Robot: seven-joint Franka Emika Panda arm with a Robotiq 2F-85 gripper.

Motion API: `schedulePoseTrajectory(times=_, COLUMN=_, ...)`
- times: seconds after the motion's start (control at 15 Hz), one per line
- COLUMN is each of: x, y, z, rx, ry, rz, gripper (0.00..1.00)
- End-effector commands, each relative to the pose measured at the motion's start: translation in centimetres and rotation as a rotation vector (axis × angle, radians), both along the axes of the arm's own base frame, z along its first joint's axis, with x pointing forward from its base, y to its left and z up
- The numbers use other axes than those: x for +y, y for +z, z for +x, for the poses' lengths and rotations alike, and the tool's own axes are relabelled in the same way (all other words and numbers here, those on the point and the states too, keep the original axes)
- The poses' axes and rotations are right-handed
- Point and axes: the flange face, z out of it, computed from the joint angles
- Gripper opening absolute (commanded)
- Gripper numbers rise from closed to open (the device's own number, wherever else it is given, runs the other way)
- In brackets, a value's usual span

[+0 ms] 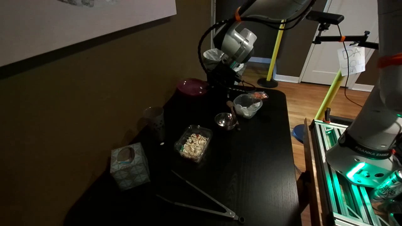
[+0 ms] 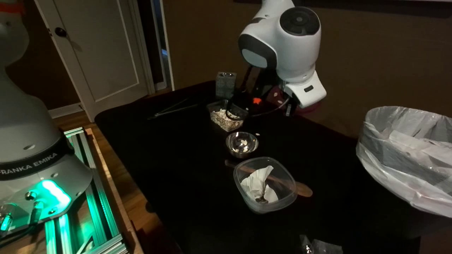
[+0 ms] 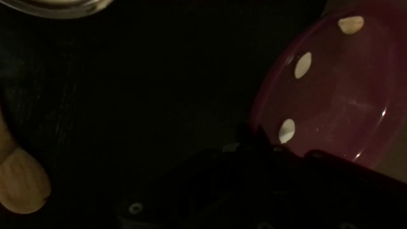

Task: Pour the contents of the maroon plate into the bin on the right

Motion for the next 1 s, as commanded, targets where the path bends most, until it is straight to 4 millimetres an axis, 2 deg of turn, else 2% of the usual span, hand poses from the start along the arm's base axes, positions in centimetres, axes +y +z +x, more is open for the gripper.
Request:
schedulePoseTrajectory(times=0.0, x=-4.4, y=-2.8, z=-0.1, rx=-0.056, ry=-0.136, rz=0.057, gripper=0.01)
schedulePoseTrajectory(times=0.13, x=-5.4, y=-4.3, z=-0.4, rx=-0.049, ry=-0.149, rz=0.069, gripper=0.01)
schedulePoseTrajectory(times=0.27, x=-5.1, y=-5.8, z=-0.2, rx=-0.024, ry=-0.134, rz=0.068, gripper=0.01)
schedulePoseTrajectory(times=0.4, x=-4.1, y=-6.8, z=0.3, rx=-0.006, ry=-0.103, rz=0.037, gripper=0.01)
schedulePoseTrajectory(times=0.6, x=-2.0, y=-6.7, z=1.4, rx=-0.009, ry=-0.037, rz=-0.024, gripper=0.01)
schedulePoseTrajectory(times=0.73, x=-0.8, y=-6.5, z=1.7, rx=0.038, ry=-0.018, rz=-0.114, gripper=0.01)
schedulePoseTrajectory(times=0.93, x=0.5, y=-7.5, z=2.5, rx=0.098, ry=0.012, rz=-0.224, gripper=0.01)
